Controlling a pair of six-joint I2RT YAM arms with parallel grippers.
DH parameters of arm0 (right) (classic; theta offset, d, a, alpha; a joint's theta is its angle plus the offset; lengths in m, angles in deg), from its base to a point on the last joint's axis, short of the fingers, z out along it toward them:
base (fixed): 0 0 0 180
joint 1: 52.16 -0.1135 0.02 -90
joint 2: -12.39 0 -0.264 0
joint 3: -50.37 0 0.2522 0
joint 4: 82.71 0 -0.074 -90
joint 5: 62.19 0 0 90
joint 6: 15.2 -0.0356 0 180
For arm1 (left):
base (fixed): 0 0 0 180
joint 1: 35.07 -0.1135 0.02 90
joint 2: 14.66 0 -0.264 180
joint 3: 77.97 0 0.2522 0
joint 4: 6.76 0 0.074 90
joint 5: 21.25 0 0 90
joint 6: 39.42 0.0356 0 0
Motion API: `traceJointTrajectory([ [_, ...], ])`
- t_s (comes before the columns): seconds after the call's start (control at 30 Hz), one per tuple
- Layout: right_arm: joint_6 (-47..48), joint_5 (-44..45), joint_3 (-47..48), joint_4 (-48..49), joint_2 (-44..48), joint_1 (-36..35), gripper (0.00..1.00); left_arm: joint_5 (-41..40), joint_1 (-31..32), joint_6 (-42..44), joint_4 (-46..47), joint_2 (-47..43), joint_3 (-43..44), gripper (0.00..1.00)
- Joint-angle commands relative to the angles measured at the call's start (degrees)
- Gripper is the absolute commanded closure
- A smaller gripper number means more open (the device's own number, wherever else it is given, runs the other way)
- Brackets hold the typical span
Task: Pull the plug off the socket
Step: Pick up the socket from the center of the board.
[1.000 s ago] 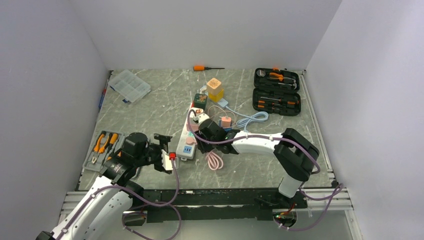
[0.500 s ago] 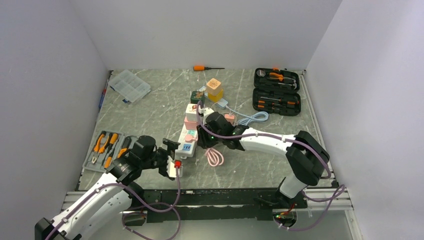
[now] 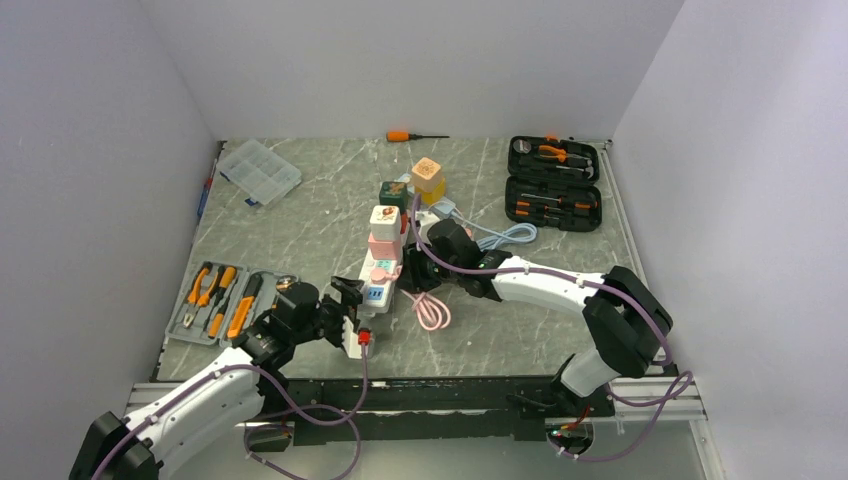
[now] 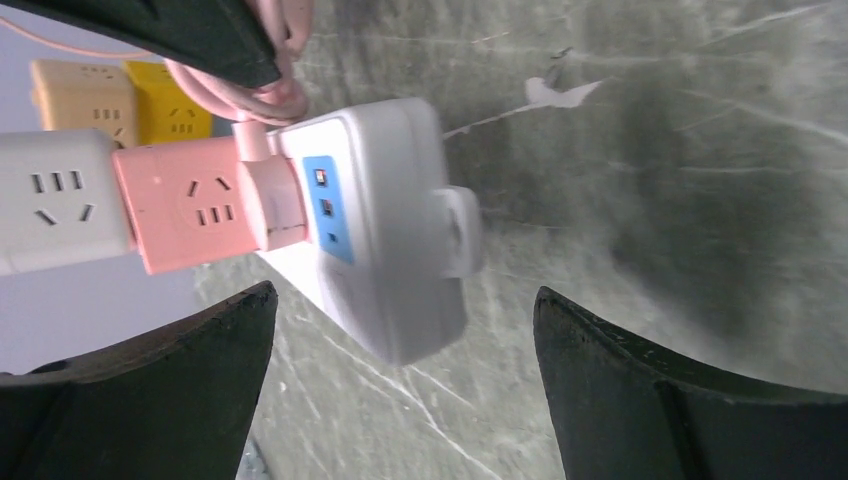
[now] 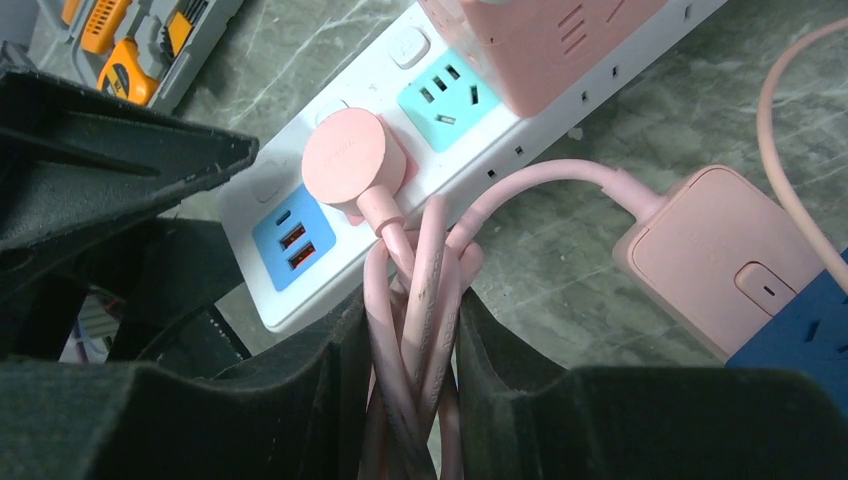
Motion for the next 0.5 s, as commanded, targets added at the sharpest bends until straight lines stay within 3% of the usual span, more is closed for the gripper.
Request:
traceJointTrajectory([
  [0.0,-1.7,-8.6,1.5,12.1,5.2,-0.1,1.0,-2.7,0.8,2.3,16.0,1.8,-1.1,0.01],
  [0.1,0.0,-11.5,2.0,12.1,4.3,-0.1,1.0,-3.7,2.0,3.1,21.3,4.1,-1.7,0.04],
  [0.3,3.5,-13.9,3.2,8.5,2.4,-0.2,1.0,-6.0,2.8,1.5,21.3,10.3,3.3,0.49],
  [0.43,5.6,-11.4,2.1,5.9,2.1,-0.1,1.0,-5.9,3.2,2.5,20.9,9.6,3.8,0.64],
  [0.47,6.2,-10.2,1.7,5.2,2.2,-0.1,0.9,-5.9,3.3,2.8,20.3,9.2,4.2,0.65],
])
